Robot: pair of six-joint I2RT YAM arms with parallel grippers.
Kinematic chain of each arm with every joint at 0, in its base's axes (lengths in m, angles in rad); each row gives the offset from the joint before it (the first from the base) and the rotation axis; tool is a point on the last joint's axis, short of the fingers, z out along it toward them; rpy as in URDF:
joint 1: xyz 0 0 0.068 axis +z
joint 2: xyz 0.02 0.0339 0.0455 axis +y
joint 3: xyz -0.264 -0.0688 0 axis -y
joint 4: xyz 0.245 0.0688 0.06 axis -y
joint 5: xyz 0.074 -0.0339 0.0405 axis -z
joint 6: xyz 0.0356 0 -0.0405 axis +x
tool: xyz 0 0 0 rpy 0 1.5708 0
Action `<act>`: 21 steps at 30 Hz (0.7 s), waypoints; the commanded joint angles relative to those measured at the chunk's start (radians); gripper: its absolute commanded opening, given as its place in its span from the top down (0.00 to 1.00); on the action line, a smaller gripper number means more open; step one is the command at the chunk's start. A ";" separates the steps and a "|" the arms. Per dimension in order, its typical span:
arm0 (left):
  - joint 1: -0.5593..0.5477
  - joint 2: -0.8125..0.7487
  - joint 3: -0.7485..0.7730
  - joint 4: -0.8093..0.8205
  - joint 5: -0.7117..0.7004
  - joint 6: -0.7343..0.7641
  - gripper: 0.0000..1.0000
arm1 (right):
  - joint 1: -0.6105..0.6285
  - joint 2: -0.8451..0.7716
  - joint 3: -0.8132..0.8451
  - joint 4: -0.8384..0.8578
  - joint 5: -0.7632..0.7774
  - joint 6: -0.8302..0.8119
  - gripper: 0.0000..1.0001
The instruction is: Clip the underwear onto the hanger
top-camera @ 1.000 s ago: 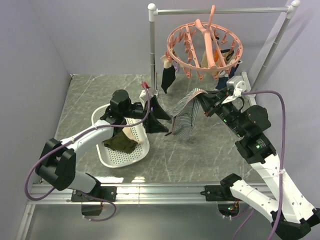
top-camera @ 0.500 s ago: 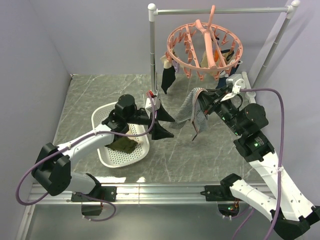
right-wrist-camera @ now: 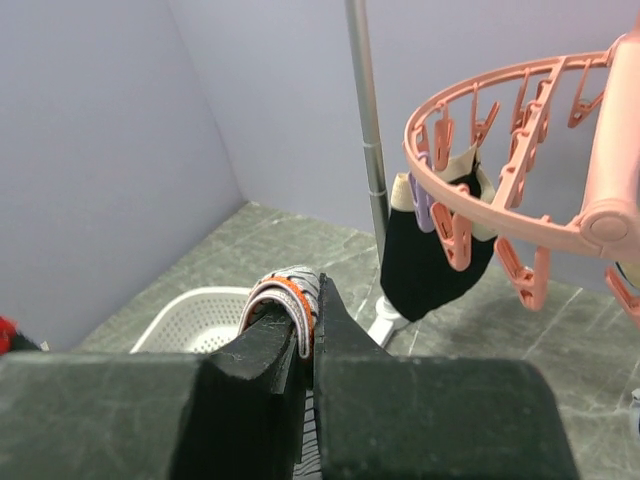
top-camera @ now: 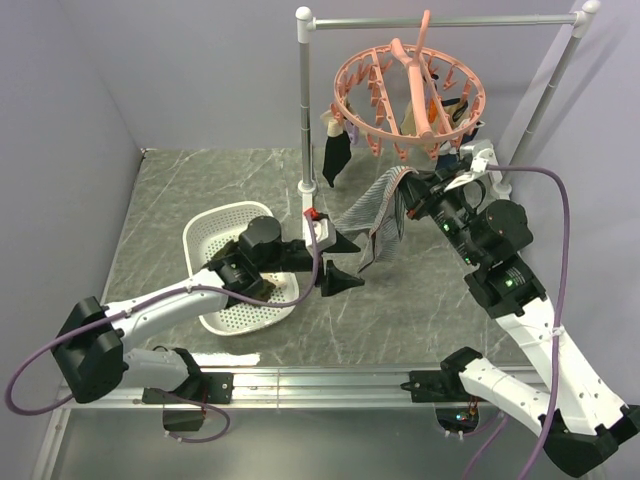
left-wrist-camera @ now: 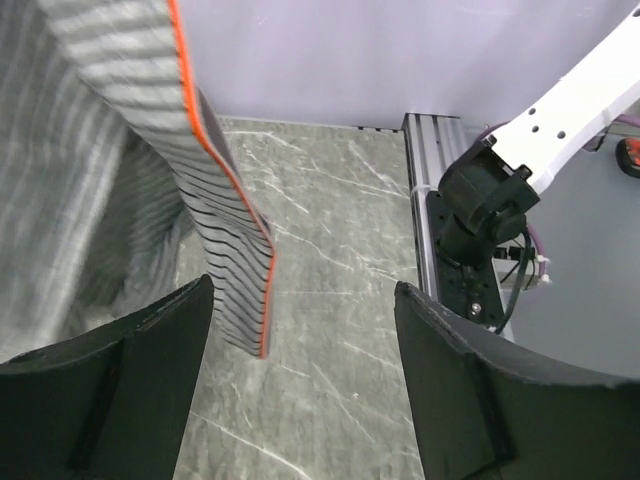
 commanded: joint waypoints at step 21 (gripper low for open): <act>-0.091 0.211 0.103 0.133 -0.232 -0.010 0.27 | 0.003 -0.004 0.087 0.009 0.164 0.136 1.00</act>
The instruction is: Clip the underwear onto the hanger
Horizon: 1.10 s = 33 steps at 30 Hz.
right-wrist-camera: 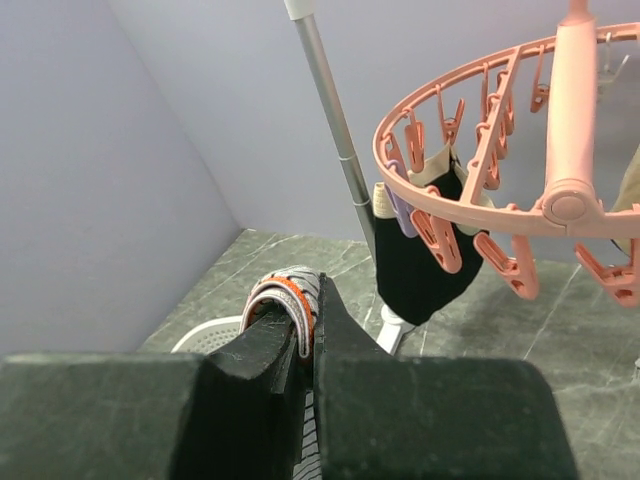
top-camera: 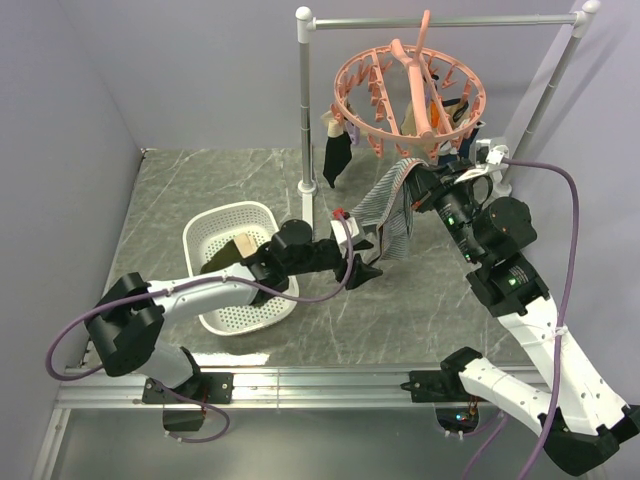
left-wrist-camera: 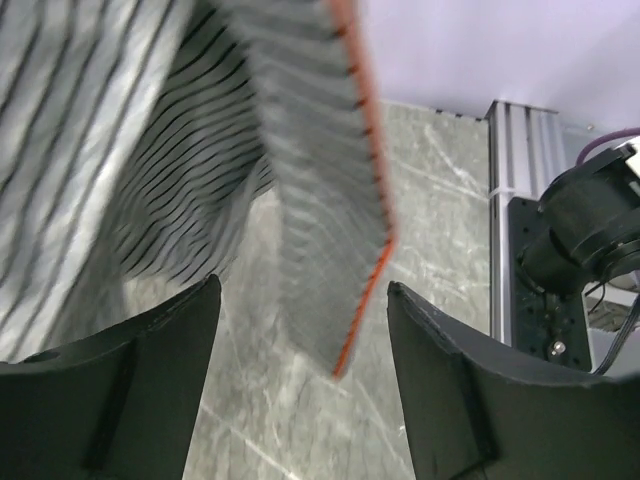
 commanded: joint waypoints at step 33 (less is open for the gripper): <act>0.133 -0.150 0.430 -1.402 0.229 0.560 1.00 | -0.255 -0.333 -0.120 -0.939 -0.244 -0.878 1.00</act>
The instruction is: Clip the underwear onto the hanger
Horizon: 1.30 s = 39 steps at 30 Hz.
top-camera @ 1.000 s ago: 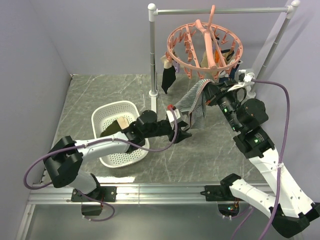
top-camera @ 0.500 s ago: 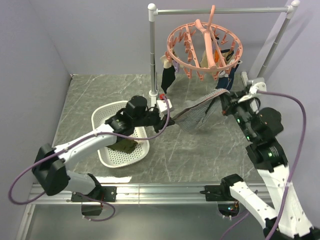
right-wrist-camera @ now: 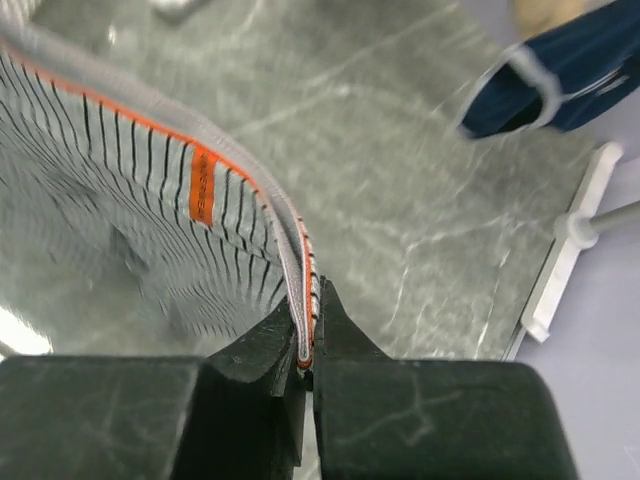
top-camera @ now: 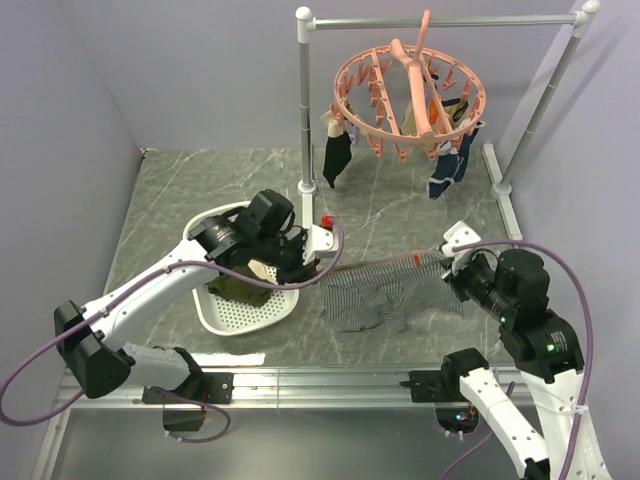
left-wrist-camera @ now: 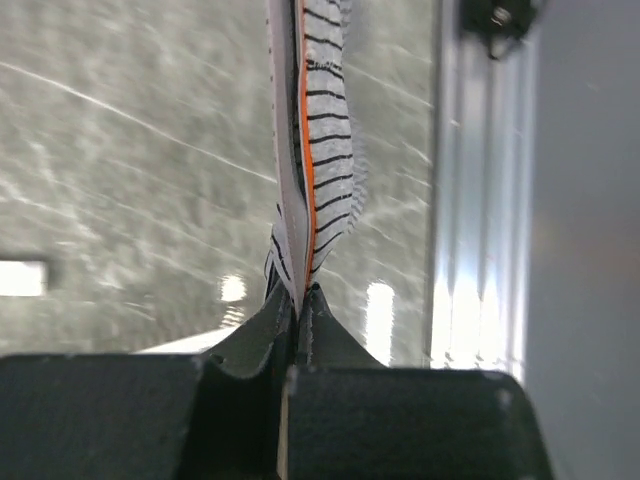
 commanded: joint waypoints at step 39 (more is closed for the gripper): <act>0.100 0.497 0.205 0.019 -0.128 0.017 0.32 | -0.278 0.523 -0.148 0.061 -0.137 -0.339 0.50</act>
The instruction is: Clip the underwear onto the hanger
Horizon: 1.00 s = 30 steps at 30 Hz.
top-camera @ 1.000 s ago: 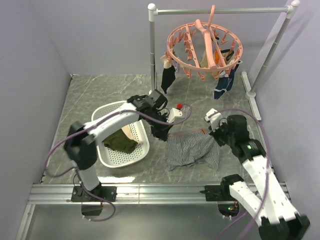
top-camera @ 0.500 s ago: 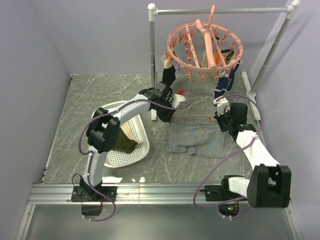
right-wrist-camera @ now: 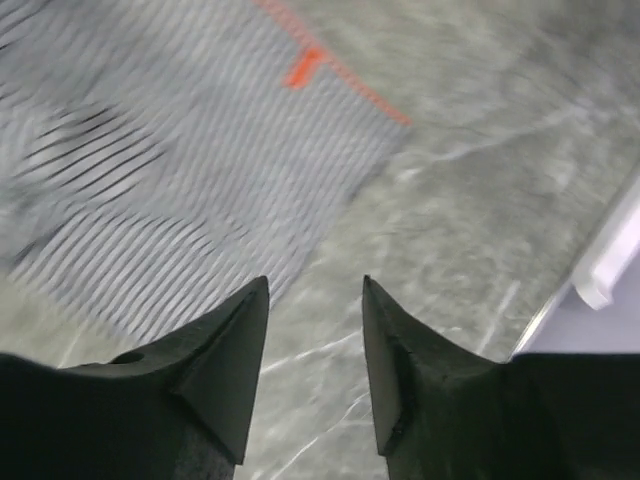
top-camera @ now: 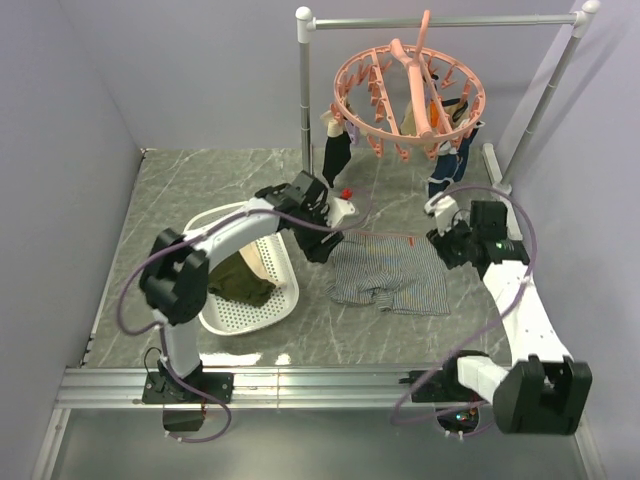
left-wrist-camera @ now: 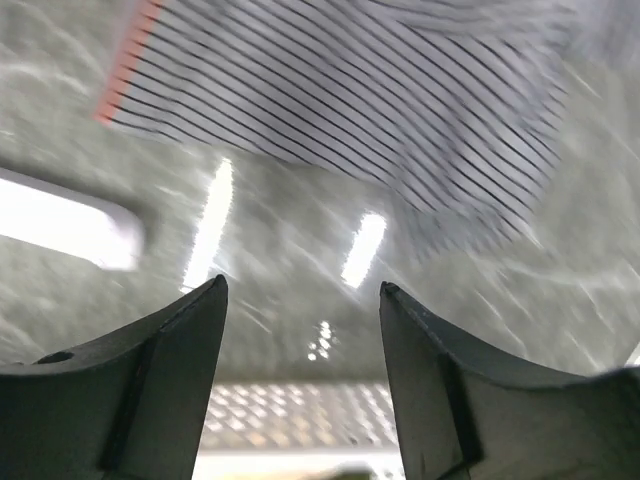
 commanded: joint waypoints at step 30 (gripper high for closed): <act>-0.249 0.080 -0.206 0.014 -0.113 0.200 0.87 | 0.177 0.257 -0.135 -0.110 0.106 -0.125 0.65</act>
